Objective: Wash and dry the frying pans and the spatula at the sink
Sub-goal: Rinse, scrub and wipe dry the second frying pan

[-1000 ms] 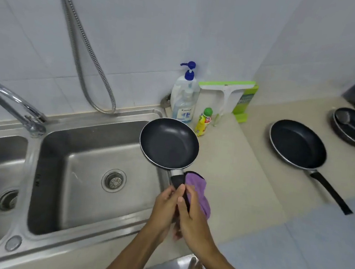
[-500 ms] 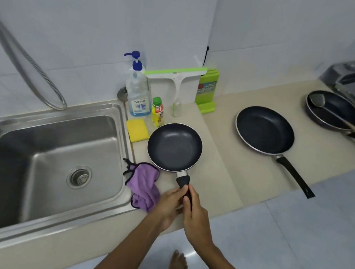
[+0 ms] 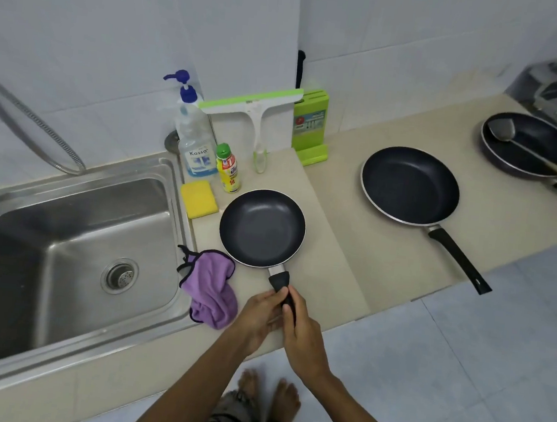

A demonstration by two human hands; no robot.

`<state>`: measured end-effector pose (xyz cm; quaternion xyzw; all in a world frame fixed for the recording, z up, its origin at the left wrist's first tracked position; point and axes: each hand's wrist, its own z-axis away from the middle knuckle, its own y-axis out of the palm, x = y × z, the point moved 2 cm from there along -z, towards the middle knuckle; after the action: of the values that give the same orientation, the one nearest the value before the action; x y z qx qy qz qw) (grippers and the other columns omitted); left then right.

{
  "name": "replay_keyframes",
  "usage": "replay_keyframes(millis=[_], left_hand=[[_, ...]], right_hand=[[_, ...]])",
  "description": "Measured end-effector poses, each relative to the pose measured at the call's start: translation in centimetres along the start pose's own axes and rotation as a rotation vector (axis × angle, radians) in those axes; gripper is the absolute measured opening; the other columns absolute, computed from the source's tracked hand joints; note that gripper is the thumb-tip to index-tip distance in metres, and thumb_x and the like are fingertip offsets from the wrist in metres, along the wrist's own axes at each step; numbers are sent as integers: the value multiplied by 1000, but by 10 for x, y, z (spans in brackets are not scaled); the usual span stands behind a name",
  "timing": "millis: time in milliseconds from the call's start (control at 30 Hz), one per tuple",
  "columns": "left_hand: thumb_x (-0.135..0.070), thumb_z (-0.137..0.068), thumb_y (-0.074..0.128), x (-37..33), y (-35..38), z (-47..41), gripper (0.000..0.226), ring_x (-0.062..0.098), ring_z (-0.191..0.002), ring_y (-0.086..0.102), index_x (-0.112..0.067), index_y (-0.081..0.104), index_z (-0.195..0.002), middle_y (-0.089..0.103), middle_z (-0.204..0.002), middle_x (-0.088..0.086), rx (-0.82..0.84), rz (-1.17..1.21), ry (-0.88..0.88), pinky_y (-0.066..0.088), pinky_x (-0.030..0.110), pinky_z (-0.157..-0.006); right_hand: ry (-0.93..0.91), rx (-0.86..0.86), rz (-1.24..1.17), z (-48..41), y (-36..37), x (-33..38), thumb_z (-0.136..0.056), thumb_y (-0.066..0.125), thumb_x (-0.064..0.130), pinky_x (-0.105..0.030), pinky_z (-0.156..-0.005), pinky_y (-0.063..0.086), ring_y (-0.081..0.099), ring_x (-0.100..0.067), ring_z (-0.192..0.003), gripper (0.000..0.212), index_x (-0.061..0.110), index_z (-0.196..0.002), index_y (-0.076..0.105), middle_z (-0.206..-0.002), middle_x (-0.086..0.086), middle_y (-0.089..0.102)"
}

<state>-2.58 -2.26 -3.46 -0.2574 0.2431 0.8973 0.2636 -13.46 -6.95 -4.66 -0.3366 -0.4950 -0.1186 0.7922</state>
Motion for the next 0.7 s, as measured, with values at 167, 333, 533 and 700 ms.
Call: replay_keyframes(millis=[167, 333, 533, 700], left_hand=[[-27, -99, 63, -1, -5, -8, 24, 20, -89, 72, -7, 73, -106, 77, -97, 8, -13, -3, -1, 55, 31, -77], [-26, -99, 61, -4, -4, -11, 24, 23, -81, 69, -4, 70, -101, 74, -95, 12, -167, -189, 79, 54, 31, -68], [-37, -93, 63, -30, 17, 8, 37, 22, -118, 51, -13, 57, -120, 54, -126, 3, -555, -1098, 646, 43, 32, -98], [-45, -94, 56, -43, 82, -16, 48, 32, -129, 51, -11, 60, -127, 53, -143, 14, -458, -1430, 975, 43, 46, -106]], right_hand=[[24, 10, -14, -4, 3, 3, -100, 35, 50, -8, -93, 48, 63, -2, -112, 53, 34, -150, 34, -127, 23, 57], [55, 28, 10, -8, 2, 6, -94, 31, 62, -23, -98, 54, 65, -5, -111, 62, 36, -150, 32, -132, 16, 62], [-2, 41, 287, -11, -40, 10, -97, 23, 69, -22, -96, 50, 57, -9, -117, 64, 29, -142, 42, -128, 13, 55], [-196, -203, 773, -33, -127, -19, -101, 51, 42, -36, -89, 57, 57, -24, -116, 47, 18, -141, 49, -136, -5, 56]])
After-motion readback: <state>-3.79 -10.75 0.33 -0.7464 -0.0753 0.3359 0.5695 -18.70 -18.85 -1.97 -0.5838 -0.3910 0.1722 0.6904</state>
